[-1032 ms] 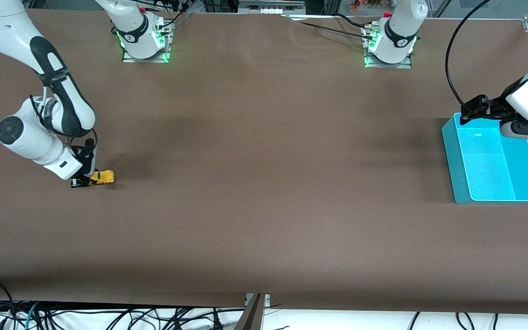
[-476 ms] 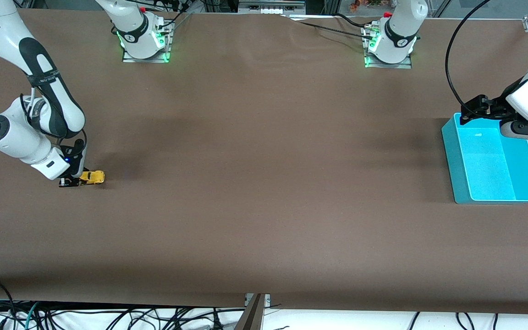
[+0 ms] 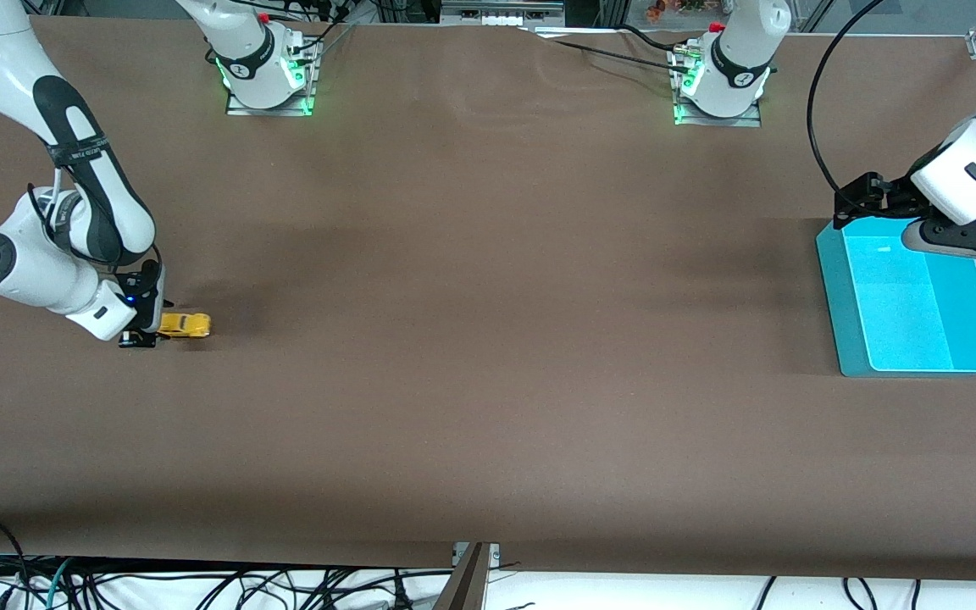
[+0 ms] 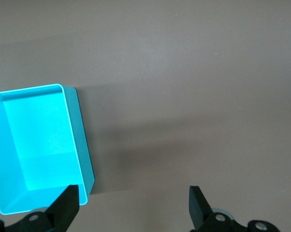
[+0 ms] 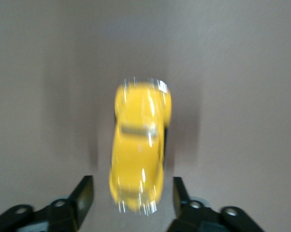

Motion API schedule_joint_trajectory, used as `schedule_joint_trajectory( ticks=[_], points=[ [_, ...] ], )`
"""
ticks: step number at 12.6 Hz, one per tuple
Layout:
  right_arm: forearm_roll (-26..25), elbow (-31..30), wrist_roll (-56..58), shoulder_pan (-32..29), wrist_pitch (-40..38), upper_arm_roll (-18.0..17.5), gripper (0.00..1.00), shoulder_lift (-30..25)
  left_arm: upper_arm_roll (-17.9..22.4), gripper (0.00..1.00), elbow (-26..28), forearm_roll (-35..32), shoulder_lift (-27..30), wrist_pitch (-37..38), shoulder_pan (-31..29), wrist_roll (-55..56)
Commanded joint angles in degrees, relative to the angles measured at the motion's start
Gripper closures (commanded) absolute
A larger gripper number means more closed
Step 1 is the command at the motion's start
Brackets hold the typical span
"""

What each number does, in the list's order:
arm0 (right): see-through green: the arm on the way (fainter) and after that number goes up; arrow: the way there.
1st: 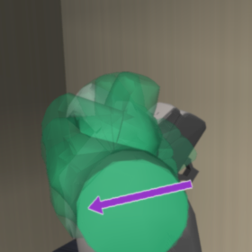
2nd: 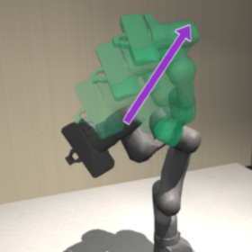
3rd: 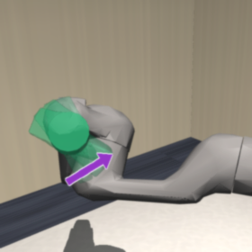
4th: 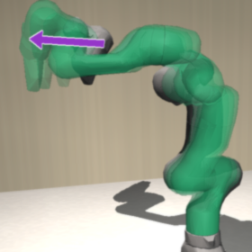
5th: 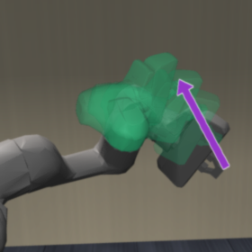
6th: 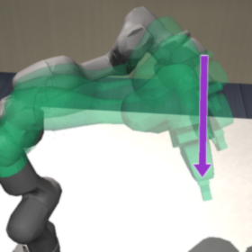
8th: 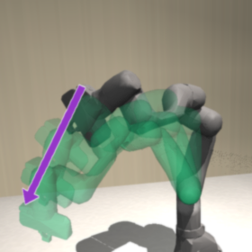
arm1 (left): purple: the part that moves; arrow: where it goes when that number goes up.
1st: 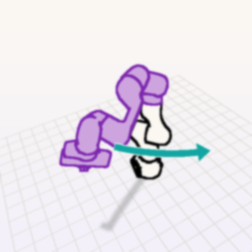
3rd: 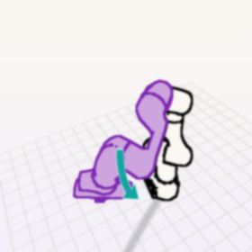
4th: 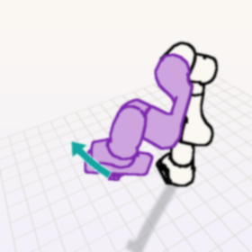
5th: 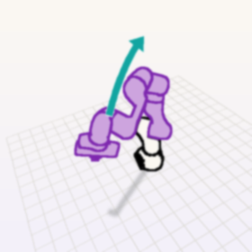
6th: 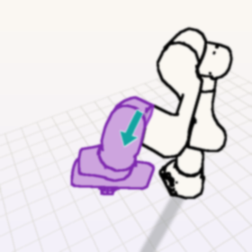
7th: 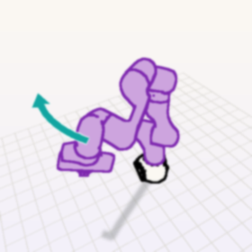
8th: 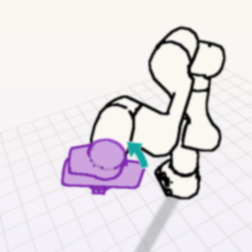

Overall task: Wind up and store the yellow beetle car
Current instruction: 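Release the car with the right gripper while the left gripper rises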

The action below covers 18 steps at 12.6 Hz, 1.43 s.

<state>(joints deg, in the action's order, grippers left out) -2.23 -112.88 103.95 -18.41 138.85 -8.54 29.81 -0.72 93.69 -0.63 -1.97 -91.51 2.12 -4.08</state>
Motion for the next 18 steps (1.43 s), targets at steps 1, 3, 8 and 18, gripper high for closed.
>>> schedule_joint_trajectory(
  ticks=[1,3,8,18],
  points=[
    [1.2,7.9,-1.7,1.6,-8.3,-1.5,0.00,0.6,0.1,0.00,-1.7,-1.2,-0.5,1.3,0.2,0.7],
    [0.7,11.5,-5.2,3.4,-12.6,-2.4,0.00,-0.4,0.2,0.00,-1.7,-1.2,-0.5,1.4,0.2,0.7],
    [-0.6,11.8,-17.7,7.5,-17.9,-3.8,0.00,-9.4,0.1,0.00,-1.7,-1.2,-0.5,1.4,0.2,0.7],
    [1.2,10.7,-73.6,11.4,-33.8,-3.6,0.00,-27.4,0.2,0.00,-1.8,-1.2,-0.6,1.4,0.2,0.7]
  ],
)
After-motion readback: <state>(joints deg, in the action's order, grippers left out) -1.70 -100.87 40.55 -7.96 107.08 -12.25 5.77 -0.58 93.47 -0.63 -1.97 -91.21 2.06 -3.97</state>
